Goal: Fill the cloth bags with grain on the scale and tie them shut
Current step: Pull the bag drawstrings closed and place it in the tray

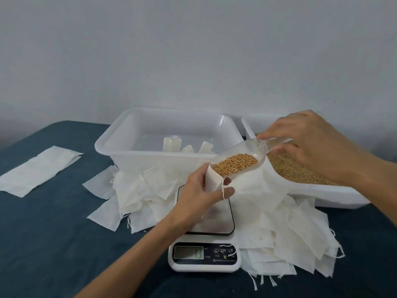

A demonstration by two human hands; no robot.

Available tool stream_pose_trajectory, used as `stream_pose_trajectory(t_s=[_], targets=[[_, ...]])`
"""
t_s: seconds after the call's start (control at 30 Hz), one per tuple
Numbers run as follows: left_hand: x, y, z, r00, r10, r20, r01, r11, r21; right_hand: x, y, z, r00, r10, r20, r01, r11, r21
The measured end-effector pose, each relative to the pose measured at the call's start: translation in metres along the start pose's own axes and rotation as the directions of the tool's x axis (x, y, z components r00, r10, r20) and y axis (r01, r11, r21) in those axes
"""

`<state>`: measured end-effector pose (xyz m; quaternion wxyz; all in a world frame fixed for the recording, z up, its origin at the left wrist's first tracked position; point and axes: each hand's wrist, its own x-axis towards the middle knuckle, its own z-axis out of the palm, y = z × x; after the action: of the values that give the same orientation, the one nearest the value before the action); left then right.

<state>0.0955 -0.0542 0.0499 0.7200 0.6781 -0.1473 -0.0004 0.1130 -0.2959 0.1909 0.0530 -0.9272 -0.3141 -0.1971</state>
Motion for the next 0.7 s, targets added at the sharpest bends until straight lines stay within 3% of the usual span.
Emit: stream_pose_trajectory(t_s=[0.7], targets=[[-0.0036, 0.0013, 0.0043, 0.998, -0.059, -0.009, 0.058, 0.996, -0.07, -0.0022, -0.0071, 0.0002, 0.992, -0.097, -0.077, 0.087, 0.987, -0.132]])
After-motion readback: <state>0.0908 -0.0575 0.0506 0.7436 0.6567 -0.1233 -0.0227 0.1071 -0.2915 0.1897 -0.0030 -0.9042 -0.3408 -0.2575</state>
